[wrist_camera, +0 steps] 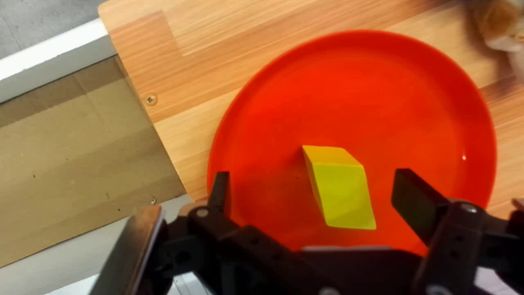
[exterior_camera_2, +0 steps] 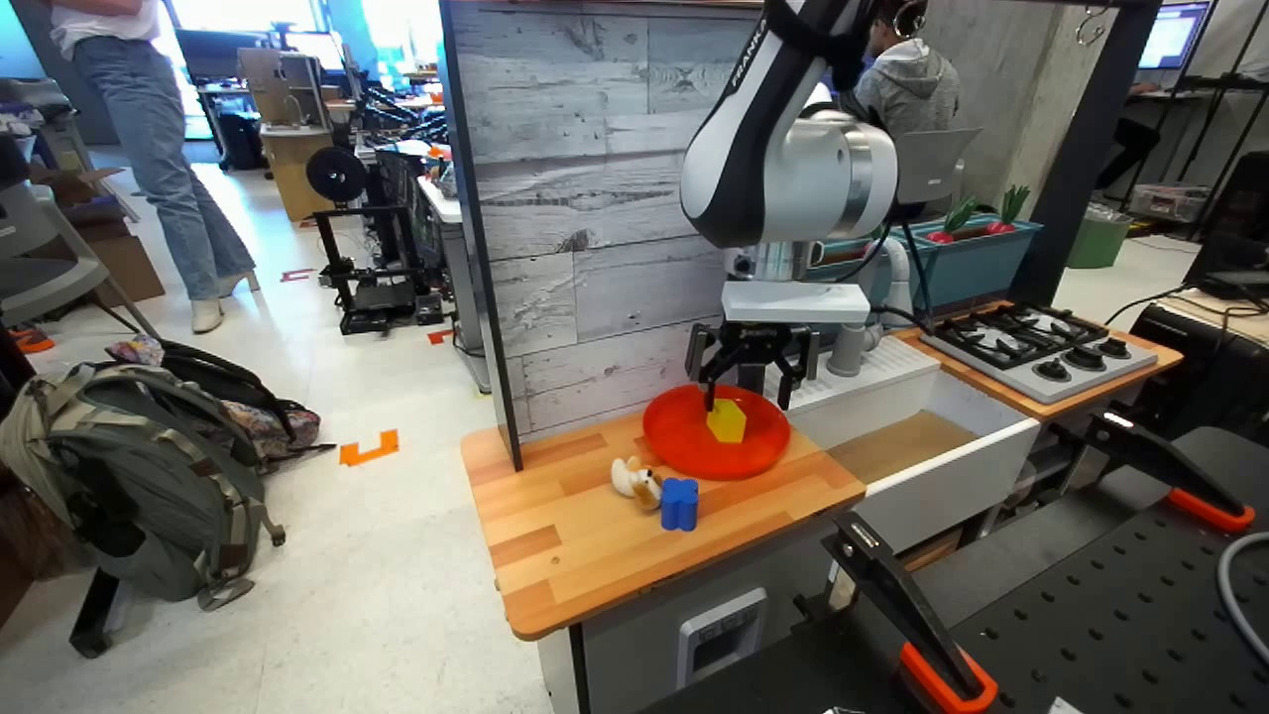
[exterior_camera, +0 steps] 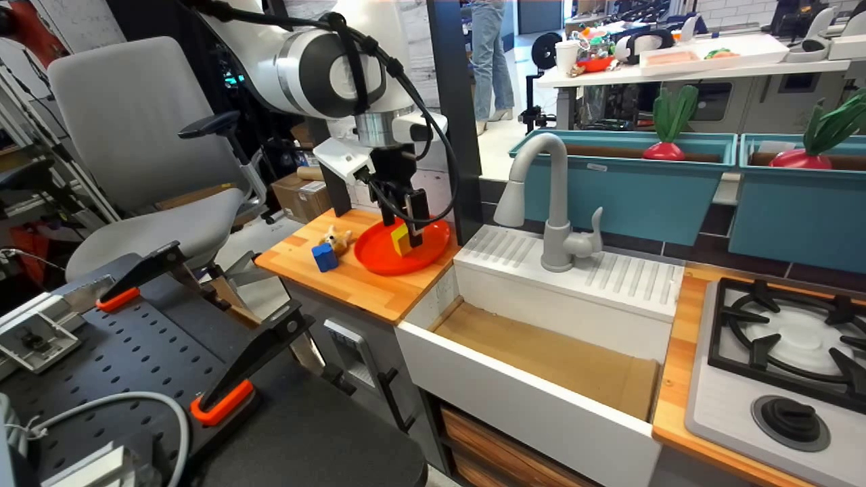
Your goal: Remove the yellow block from the orange plate
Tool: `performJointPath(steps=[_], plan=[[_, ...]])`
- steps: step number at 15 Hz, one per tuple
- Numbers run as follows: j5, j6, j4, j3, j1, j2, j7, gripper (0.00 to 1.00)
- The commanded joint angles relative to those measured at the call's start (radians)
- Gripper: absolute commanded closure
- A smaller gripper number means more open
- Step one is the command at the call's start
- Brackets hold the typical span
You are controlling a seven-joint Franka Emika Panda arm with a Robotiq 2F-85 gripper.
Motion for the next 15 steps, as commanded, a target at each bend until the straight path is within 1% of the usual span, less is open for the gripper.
performJointPath(steps=[1,2,3,4,5,7,10,11,12,13,15], plan=[[-0.004,-0.017,0.080,-0.013,0.007,0.055,0.017,0.00],[-0.004,-0.010,0.082,-0.009,0.003,0.060,0.010,0.25],[-0.004,-0.003,0.083,-0.009,0.002,0.063,0.009,0.28],[-0.006,0.001,0.085,-0.009,0.002,0.067,0.006,0.35],[-0.007,0.007,0.085,-0.010,0.002,0.071,0.005,0.44],[-0.009,0.018,0.084,-0.013,0.003,0.076,0.003,0.58],[-0.010,0.018,0.086,-0.016,0.001,0.079,0.001,0.82],[-0.009,0.021,0.084,-0.016,-0.001,0.077,0.000,0.88],[-0.005,0.025,0.071,-0.009,-0.006,0.065,-0.008,0.94],[-0.004,0.036,0.055,-0.004,-0.009,0.053,-0.015,0.92],[0.006,0.093,-0.012,0.000,-0.005,0.008,-0.009,0.92]])
